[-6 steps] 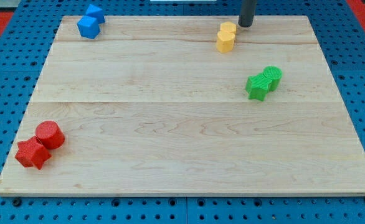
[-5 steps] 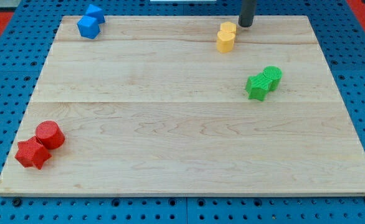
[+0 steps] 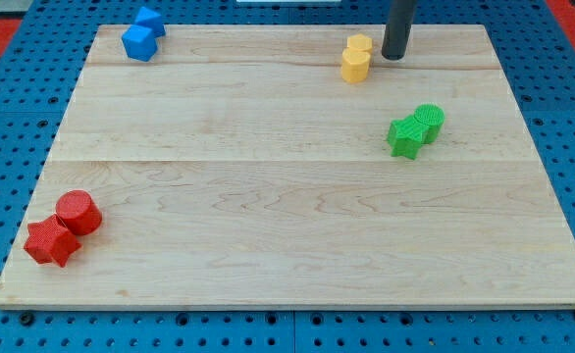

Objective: Place the yellow heart to bottom left of the yellow hexagon

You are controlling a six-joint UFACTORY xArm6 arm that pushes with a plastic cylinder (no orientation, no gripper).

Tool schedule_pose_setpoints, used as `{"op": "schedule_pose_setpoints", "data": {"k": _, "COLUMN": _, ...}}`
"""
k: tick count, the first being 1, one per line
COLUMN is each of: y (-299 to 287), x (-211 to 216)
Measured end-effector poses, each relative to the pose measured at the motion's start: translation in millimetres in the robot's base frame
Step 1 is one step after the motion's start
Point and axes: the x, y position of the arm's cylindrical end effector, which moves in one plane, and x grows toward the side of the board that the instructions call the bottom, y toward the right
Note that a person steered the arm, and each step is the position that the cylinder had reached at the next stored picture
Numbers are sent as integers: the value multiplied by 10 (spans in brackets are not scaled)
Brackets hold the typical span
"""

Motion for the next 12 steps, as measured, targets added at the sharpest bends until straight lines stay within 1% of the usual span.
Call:
{"op": "schedule_pose_setpoints", "data": {"k": 6, "y": -142, "x": -2}}
{"op": "schedule_pose_setpoints", "data": {"k": 8, "y": -651, "x": -2}}
{"op": "schedule_pose_setpoints", "data": {"k": 9, "y": -374, "x": 3}}
{"op": "schedule_pose_setpoints", "data": {"k": 10, "y": 119, "x": 266}}
{"op": "schedule_pose_setpoints", "data": {"k": 11, "y": -327, "x": 378}}
{"op": "schedule_pose_setpoints", "data": {"k": 12, "y": -426, "x": 377}}
